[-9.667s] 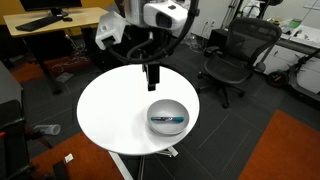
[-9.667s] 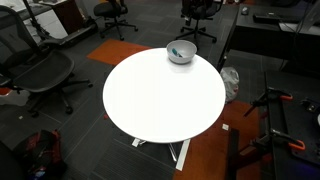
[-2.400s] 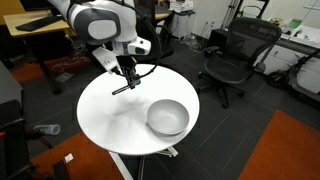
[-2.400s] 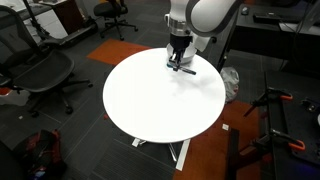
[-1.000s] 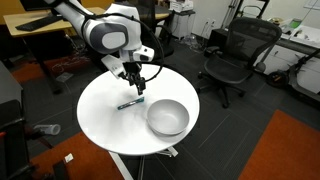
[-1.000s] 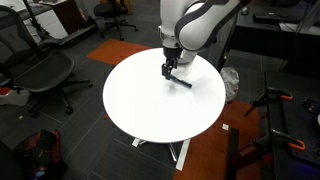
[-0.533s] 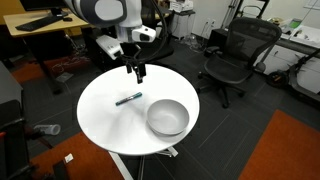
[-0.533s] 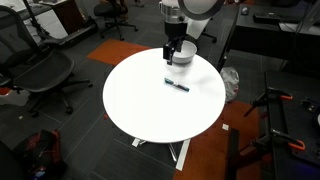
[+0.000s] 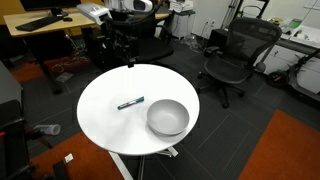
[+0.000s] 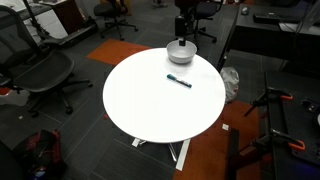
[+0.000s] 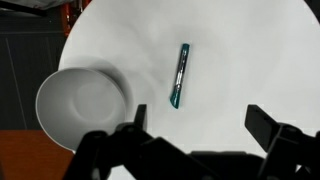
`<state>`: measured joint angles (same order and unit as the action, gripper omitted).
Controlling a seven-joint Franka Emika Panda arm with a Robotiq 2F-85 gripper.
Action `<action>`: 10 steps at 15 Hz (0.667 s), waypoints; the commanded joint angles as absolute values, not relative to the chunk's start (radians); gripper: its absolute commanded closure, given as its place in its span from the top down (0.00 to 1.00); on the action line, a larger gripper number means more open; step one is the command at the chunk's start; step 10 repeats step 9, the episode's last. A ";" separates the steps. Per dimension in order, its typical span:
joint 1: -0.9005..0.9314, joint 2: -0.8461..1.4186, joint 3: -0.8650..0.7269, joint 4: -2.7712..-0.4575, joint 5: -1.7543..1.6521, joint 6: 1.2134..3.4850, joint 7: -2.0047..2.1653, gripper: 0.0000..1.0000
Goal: Take the blue pen out of the grey bowl
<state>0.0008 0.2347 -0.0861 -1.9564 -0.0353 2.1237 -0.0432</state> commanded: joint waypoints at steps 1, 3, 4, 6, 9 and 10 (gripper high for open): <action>-0.022 0.172 -0.068 -1.979 -0.047 2.057 -0.090 1.00; -0.022 0.204 -0.068 -1.955 -0.039 2.077 -0.068 1.00; -0.023 0.200 -0.069 -1.955 -0.039 2.071 -0.073 1.00; -0.023 0.198 -0.069 -1.955 -0.039 2.069 -0.074 1.00; -0.023 0.198 -0.068 -1.956 -0.039 2.068 -0.074 1.00; -0.023 0.198 -0.068 -1.956 -0.039 2.068 -0.074 1.00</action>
